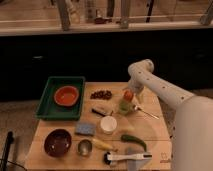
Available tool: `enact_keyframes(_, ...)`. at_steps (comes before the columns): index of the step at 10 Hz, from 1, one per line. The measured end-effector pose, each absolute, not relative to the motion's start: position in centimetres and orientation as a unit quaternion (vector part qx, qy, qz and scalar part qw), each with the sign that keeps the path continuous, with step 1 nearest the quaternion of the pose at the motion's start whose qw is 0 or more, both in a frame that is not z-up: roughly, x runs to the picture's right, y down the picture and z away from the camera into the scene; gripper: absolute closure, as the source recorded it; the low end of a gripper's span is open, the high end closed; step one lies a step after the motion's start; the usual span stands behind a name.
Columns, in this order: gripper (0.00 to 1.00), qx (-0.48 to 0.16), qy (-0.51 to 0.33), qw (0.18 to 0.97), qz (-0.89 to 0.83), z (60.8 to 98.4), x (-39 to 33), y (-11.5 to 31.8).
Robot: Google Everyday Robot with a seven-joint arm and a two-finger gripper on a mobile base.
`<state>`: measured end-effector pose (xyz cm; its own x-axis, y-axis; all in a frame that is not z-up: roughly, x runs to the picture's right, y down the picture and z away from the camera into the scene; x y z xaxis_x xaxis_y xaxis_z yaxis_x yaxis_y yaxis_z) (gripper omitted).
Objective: Place apple in paper cup
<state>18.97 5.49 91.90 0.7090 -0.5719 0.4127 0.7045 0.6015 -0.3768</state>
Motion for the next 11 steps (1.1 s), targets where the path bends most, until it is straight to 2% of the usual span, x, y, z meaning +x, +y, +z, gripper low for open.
enact_keyframes(11, 0.21, -0.229, -0.144, 0.893, -0.359, 94.7, 18.4, 6.8)
